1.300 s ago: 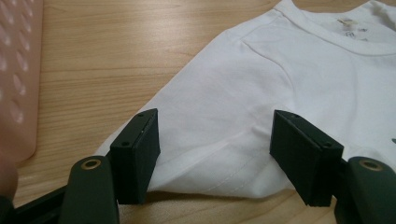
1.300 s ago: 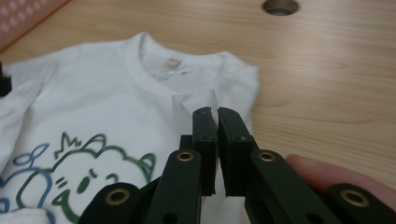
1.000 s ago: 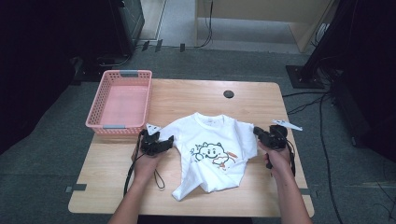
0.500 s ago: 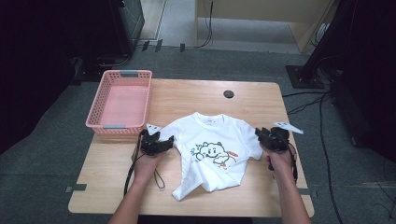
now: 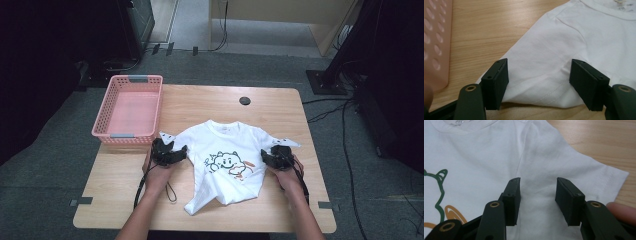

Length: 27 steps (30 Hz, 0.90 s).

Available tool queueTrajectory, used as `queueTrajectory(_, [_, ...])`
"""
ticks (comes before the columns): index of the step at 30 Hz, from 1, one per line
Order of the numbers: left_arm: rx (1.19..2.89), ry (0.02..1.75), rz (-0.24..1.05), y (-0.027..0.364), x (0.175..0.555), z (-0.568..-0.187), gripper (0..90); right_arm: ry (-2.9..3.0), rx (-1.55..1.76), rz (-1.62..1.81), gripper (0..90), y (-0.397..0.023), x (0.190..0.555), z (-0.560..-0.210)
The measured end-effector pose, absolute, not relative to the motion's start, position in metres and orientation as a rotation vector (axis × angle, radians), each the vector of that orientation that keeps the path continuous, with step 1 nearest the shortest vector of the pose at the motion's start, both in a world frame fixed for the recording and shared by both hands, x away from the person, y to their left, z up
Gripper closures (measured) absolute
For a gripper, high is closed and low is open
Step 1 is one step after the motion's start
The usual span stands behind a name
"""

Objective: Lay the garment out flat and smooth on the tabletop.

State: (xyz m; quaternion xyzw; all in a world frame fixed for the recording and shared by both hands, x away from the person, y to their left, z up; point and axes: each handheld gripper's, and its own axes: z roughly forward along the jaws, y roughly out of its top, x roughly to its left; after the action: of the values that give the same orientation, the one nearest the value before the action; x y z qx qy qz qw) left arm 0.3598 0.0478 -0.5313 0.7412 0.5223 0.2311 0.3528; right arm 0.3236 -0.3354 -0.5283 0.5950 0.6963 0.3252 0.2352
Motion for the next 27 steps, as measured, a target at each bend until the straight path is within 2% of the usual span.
queueTrajectory(7, [1.909,1.374,0.611,0.041,0.371,-0.531,31.4,1.913,1.608,0.904,60.7,-0.337,0.34,-0.53])
queueTrajectory(12, [1.894,1.396,0.617,0.037,0.38,-0.531,31.0,1.884,1.615,0.902,60.6,-0.34,0.354,-0.531])
queueTrajectory(15, [1.895,1.41,0.608,0.038,0.38,-0.529,29.8,1.852,1.639,0.858,51.2,-0.339,0.357,-0.529])
queueTrajectory(20, [1.825,1.398,0.567,0.041,0.367,-0.519,28.5,1.816,1.61,0.935,49.7,-0.337,0.338,-0.516])
queueTrajectory(24, [1.836,1.322,0.547,0.032,0.351,-0.51,28.4,1.849,1.565,0.959,45.3,-0.331,0.317,-0.505])
queueTrajectory(27, [1.863,1.276,0.482,0.022,0.341,-0.508,28.4,1.909,1.564,0.965,43.6,-0.327,0.302,-0.506])
